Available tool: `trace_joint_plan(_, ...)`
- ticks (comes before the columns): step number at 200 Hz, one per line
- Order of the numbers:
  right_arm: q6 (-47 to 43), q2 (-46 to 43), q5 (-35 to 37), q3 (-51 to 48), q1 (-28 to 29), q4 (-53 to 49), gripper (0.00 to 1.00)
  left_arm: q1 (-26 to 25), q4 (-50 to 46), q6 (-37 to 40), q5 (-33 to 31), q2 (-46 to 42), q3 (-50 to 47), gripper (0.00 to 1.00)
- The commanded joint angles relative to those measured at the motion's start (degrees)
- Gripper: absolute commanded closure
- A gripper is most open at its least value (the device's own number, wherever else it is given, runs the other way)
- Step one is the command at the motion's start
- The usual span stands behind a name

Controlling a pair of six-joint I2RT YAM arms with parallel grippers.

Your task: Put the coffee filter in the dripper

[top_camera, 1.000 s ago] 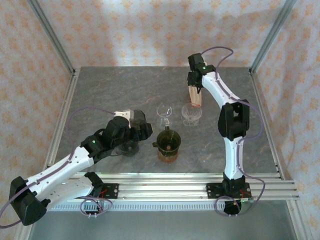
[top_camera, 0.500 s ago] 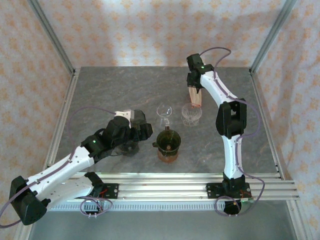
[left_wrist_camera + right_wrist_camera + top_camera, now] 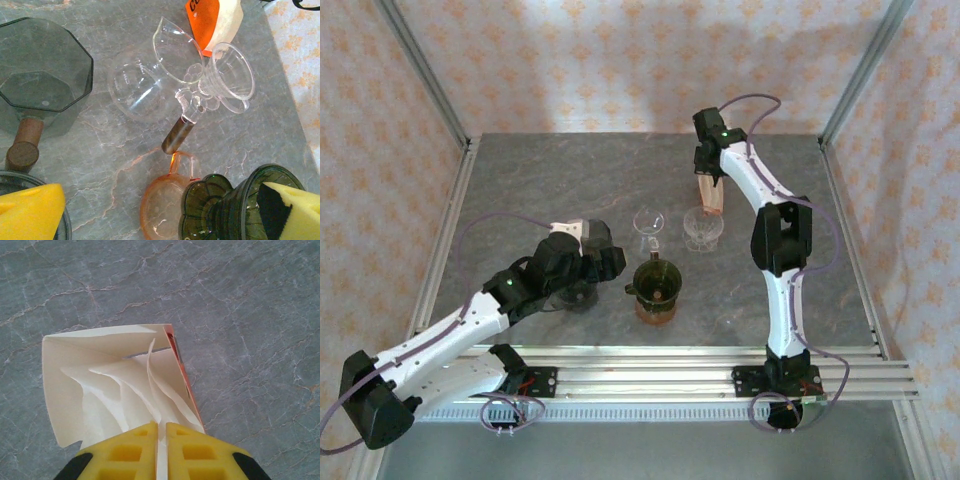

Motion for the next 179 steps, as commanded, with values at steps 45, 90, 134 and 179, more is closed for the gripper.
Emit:
trace_joint_plan(45,-0.2,-1.0,1.1,0.6,-0.3,-0.7,0.82,-0.4,1.5,1.2,-0.5,1.1,2.1,0.01)
trace_joint_plan(90,-0.3,-4.4,1.3,-1.8,-0.3,1.1,0.82,-0.4,1.7,0.9,-0.2,1.5,2.0,0.01)
trace_joint_plan(134,-0.7,-7.3,1.9,-5.2,-0.2,2.7,0.82,-0.4,2.3,0.4,-0.1,1.4,1.6,0.01)
trace_joint_plan(179,-0.9,-6.6,1.2,-5.2,-0.2,2.8,0.81,-0.4,2.3,0.5,0.0,1.6,1.5,0.01)
